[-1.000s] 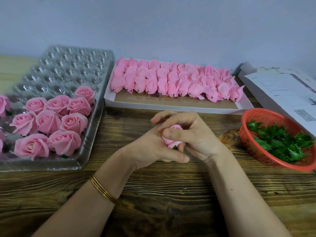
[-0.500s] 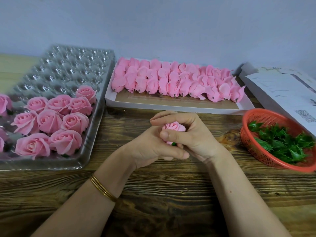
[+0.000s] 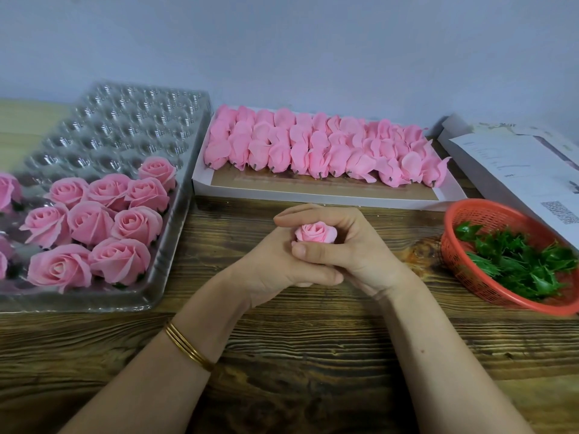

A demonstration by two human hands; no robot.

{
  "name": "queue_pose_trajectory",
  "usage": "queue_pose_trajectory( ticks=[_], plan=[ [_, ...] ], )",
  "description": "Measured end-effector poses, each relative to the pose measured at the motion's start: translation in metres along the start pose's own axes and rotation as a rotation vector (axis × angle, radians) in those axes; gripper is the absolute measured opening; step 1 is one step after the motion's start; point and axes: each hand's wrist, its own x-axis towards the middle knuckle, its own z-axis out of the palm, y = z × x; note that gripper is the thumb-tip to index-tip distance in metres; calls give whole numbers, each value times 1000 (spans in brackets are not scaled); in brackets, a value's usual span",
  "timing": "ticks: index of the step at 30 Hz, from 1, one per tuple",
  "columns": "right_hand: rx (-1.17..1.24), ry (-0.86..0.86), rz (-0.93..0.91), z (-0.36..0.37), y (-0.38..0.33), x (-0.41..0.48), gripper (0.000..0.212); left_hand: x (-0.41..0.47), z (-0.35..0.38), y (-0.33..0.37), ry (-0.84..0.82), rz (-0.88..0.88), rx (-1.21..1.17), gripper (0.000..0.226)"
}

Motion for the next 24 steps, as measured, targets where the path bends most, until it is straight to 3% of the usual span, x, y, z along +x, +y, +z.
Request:
queue_pose_trajectory(
  ticks=[4,7,12,15,20,24],
  plan=[
    [58,32,51,-1,-1,-1,30,2,-2,-3,32,-6,91,21],
    [140,125,74,-2,-3,0,29,4,-3,-5,30,-23,133,30],
    [-29,367,-52,4,3,3,8,6,-3,-10,120,-4,215,16],
    [-54,450,-85,7,5,4,9,8,-2,-11,175,15,218,31],
    [-52,420,-62,7,4,3,7,9,-1,-11,228,47,244,34],
    [-69,380,-62,9,2,1,18,8,0,-11,245,75,222,30]
  ],
)
